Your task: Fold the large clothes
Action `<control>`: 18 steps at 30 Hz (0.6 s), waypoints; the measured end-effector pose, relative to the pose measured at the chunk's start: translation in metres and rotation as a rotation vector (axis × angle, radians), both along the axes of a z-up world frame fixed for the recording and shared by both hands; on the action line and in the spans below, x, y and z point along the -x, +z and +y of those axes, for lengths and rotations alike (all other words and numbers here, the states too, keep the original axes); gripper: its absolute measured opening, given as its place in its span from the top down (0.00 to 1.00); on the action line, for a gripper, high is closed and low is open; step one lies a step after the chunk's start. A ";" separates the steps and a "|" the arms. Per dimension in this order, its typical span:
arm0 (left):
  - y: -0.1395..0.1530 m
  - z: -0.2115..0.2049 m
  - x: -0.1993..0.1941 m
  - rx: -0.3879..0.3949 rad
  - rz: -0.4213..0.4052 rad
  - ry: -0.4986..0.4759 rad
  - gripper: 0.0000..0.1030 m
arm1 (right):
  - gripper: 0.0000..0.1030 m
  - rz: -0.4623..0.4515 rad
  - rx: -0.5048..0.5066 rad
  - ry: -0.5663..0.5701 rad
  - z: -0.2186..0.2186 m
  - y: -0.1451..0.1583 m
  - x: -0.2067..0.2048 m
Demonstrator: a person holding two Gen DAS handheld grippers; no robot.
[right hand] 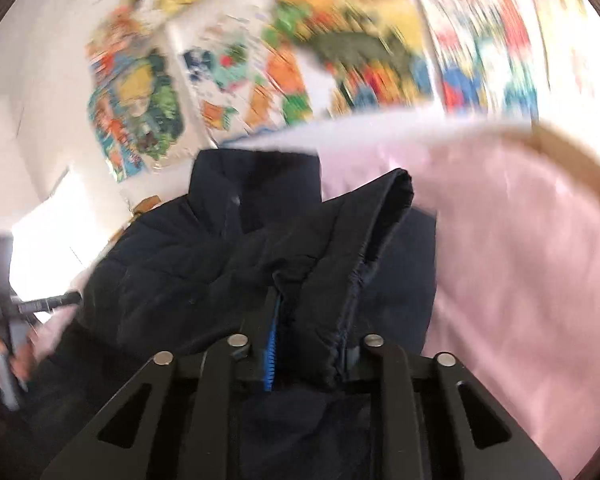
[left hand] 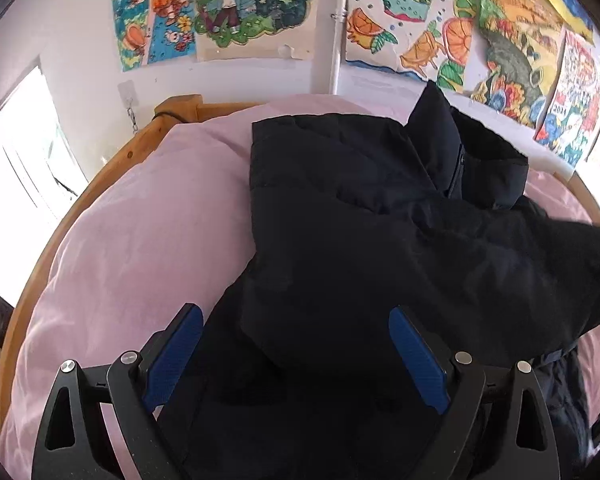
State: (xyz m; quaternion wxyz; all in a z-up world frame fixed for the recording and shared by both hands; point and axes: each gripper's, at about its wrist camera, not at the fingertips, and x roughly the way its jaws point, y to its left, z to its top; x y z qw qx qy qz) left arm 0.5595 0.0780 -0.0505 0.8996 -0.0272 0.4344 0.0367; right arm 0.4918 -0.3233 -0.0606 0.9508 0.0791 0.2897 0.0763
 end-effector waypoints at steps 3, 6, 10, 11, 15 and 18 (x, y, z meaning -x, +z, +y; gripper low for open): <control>-0.015 -0.009 -0.012 -0.085 0.046 -0.010 0.08 | 0.81 0.037 0.035 -0.016 -0.001 -0.004 -0.006; -0.031 -0.010 -0.021 -0.101 0.091 -0.019 0.08 | 0.79 0.132 0.055 -0.042 -0.002 -0.025 -0.028; -0.043 -0.007 -0.025 -0.087 0.120 -0.011 0.05 | 0.59 0.214 -0.005 -0.051 -0.005 -0.044 -0.041; -0.044 -0.006 -0.026 -0.081 0.124 -0.008 0.05 | 0.54 0.216 -0.017 -0.062 -0.009 -0.041 -0.040; -0.041 0.002 -0.022 -0.018 0.121 -0.007 0.05 | 0.37 0.253 -0.066 -0.069 -0.029 -0.041 -0.030; -0.031 0.008 -0.010 0.033 0.092 -0.006 0.05 | 0.33 0.259 -0.068 -0.070 -0.041 -0.040 -0.020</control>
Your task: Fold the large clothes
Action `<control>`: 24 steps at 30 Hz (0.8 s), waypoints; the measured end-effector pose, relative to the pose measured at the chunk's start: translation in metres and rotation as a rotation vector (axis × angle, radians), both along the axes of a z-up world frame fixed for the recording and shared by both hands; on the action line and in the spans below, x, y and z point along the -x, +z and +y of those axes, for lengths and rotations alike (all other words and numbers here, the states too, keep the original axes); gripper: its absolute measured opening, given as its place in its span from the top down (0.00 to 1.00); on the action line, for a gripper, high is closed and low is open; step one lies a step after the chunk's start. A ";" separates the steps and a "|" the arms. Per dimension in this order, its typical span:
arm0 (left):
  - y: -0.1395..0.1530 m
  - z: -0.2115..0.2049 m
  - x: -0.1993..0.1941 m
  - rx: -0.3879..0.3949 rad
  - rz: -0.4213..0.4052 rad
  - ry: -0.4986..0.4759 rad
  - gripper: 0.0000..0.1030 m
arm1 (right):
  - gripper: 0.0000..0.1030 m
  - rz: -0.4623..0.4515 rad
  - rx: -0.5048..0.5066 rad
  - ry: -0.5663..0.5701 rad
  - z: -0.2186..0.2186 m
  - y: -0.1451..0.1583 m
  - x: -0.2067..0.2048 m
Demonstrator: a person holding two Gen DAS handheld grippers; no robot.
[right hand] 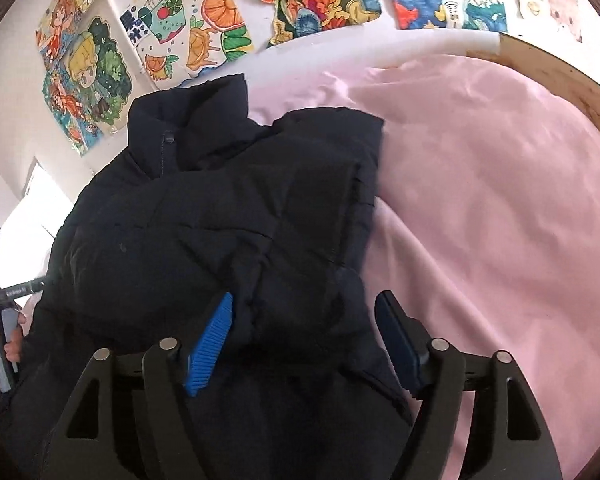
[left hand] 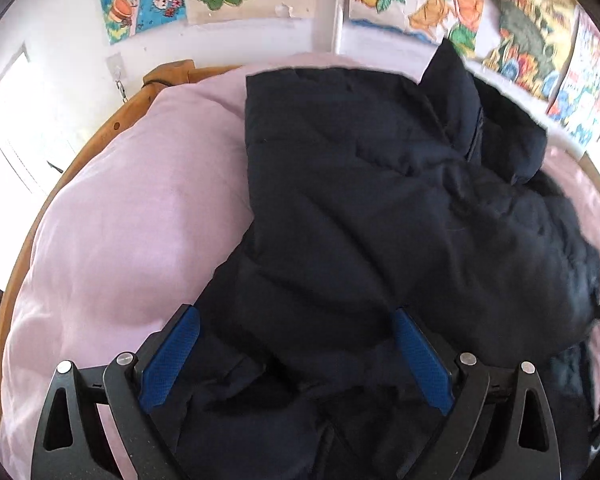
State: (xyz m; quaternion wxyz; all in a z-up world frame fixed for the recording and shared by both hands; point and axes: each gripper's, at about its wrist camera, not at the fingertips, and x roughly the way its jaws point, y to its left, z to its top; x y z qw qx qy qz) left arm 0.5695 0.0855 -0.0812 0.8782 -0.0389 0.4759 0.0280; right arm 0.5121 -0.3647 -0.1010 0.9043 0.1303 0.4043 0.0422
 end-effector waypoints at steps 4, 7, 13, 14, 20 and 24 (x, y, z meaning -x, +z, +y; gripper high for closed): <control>0.007 0.001 0.010 -0.037 -0.022 0.000 0.05 | 0.33 -0.028 0.017 0.007 -0.009 0.005 0.006; 0.013 0.000 0.006 -0.050 -0.037 -0.011 0.05 | 0.33 -0.043 0.048 0.009 -0.010 0.006 0.001; 0.047 -0.020 -0.024 0.017 -0.145 -0.042 0.05 | 0.28 -0.065 0.079 0.068 -0.008 0.025 -0.027; 0.050 -0.025 -0.032 0.026 -0.159 -0.052 0.05 | 0.28 -0.067 0.077 0.080 -0.006 0.029 -0.032; 0.054 -0.075 -0.090 0.077 -0.187 -0.132 0.05 | 0.28 -0.016 0.003 0.135 0.003 0.046 -0.089; 0.048 -0.103 -0.138 0.062 -0.209 -0.154 0.05 | 0.28 -0.003 -0.074 0.107 0.007 0.046 -0.132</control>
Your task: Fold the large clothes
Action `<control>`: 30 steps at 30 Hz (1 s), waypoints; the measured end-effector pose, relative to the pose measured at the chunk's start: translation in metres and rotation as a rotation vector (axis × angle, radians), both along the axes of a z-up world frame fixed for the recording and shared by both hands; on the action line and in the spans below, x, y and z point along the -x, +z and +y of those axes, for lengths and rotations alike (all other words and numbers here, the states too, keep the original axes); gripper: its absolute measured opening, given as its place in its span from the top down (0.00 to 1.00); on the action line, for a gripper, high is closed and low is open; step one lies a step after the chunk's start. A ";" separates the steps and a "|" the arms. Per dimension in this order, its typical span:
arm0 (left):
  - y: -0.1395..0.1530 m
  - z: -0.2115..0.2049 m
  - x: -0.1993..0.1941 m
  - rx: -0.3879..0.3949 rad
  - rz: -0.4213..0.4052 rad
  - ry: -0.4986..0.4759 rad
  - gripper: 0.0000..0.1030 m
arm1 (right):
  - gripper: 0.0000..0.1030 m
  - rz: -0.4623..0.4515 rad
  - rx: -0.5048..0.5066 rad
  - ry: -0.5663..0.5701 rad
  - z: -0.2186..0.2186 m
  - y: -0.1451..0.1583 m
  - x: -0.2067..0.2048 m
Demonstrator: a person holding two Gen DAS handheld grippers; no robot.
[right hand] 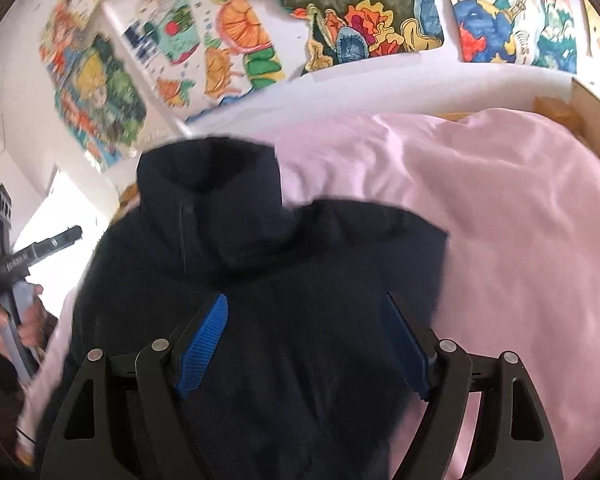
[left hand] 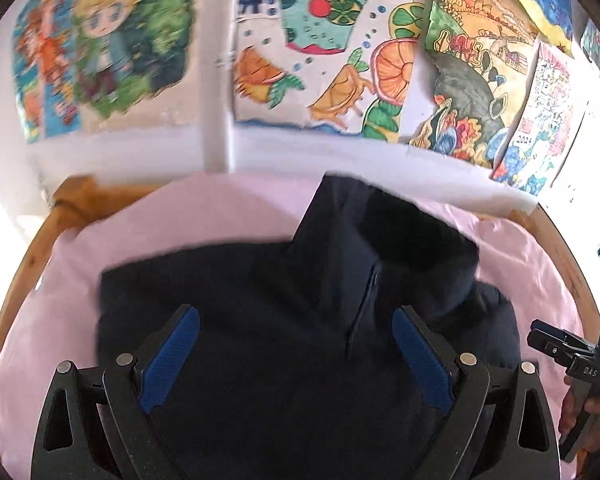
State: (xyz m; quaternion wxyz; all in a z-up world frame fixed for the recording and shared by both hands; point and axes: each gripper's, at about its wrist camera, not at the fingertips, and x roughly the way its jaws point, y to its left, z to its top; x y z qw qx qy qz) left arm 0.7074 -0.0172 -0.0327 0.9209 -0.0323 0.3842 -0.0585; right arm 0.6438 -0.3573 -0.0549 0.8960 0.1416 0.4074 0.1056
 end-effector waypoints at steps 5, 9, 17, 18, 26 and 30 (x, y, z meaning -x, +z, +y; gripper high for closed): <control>-0.010 -0.009 -0.045 0.010 -0.008 0.055 0.05 | 0.29 -0.042 -0.031 -0.021 0.022 -0.002 -0.054; -0.011 -0.010 -0.056 0.033 -0.032 0.057 0.13 | 0.39 -0.072 -0.042 -0.037 0.045 -0.001 -0.083; -0.011 -0.009 -0.062 0.120 0.026 0.042 0.91 | 0.82 -0.081 -0.025 -0.051 0.064 -0.006 -0.093; -0.009 -0.008 -0.058 0.126 0.015 0.041 0.91 | 0.84 -0.091 -0.023 -0.048 0.064 -0.004 -0.090; 0.018 0.023 0.036 0.125 -0.092 -0.022 0.93 | 0.87 -0.240 0.035 0.063 0.060 0.030 -0.017; 0.018 0.037 0.083 0.136 -0.098 -0.056 0.94 | 0.89 -0.316 0.103 0.144 0.060 0.039 0.034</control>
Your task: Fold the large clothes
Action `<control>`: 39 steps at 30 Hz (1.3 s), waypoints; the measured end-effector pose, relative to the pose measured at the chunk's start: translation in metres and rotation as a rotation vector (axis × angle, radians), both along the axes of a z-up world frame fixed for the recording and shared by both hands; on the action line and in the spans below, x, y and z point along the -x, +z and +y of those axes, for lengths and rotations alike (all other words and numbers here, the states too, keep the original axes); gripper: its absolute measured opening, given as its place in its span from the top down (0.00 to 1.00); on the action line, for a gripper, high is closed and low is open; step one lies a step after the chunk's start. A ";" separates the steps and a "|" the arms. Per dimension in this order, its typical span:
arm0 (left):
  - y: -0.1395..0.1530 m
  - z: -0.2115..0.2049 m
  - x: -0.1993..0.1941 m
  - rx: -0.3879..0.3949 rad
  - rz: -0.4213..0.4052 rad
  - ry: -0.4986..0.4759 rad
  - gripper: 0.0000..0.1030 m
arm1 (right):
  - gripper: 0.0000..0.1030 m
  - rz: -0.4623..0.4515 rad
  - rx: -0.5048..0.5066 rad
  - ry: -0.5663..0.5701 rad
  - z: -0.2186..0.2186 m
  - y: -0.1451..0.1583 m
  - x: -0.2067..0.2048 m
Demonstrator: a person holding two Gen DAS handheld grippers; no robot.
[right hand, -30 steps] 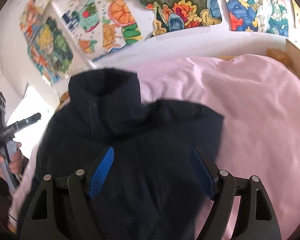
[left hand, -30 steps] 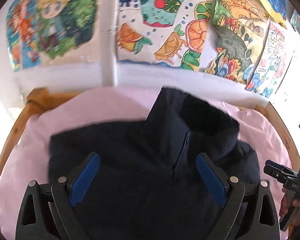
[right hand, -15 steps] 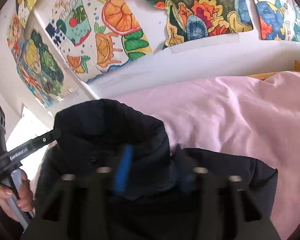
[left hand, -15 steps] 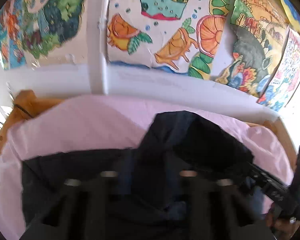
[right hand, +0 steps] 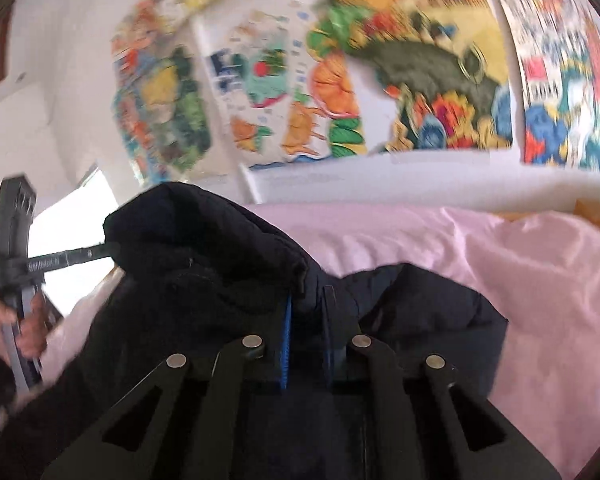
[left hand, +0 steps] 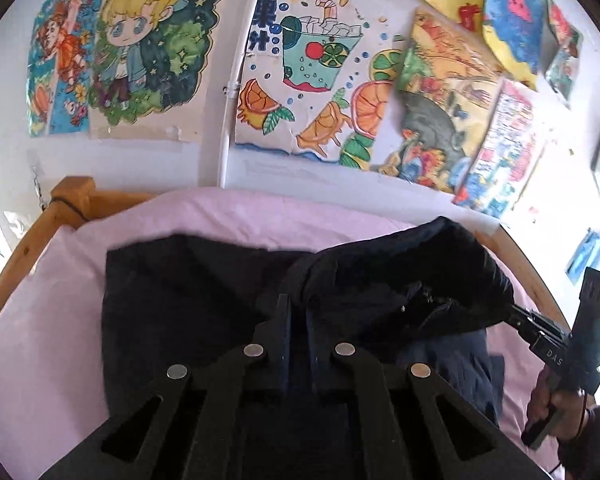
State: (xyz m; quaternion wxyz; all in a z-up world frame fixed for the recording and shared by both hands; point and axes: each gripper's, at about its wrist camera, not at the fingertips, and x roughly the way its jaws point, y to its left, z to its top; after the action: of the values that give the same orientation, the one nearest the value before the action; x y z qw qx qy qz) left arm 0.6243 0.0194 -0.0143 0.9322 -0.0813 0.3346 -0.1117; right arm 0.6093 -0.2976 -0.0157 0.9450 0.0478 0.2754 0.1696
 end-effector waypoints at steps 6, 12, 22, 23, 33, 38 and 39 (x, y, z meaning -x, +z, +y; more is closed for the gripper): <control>-0.032 0.004 0.032 -0.037 0.058 -0.008 0.94 | 0.90 -0.072 0.225 0.057 0.015 -0.015 0.049; -0.080 0.006 0.015 -0.069 0.145 0.018 0.94 | 0.90 -0.047 0.348 0.053 0.021 -0.061 0.054; -0.100 0.009 0.015 -0.091 0.131 -0.007 0.95 | 0.84 -0.082 0.243 0.118 -0.001 -0.034 0.085; -0.101 0.009 0.016 -0.088 0.129 -0.008 0.95 | 0.82 -0.114 0.232 0.122 -0.002 -0.026 0.090; -0.088 0.024 0.029 -0.001 0.096 -0.037 0.91 | 0.81 0.076 0.219 0.130 0.059 -0.055 0.009; -0.062 0.052 0.062 0.117 0.014 -0.031 0.90 | 0.81 0.072 0.200 0.119 0.060 -0.085 0.015; -0.054 0.055 0.068 0.136 -0.018 -0.032 0.90 | 0.81 0.074 0.192 0.118 0.058 -0.085 0.016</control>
State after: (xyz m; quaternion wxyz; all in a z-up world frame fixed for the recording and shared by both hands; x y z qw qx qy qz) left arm 0.5564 0.0744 -0.0687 0.9256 -0.1379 0.3191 -0.1496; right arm 0.5930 -0.2393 -0.1007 0.9229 -0.0531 0.3274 0.1957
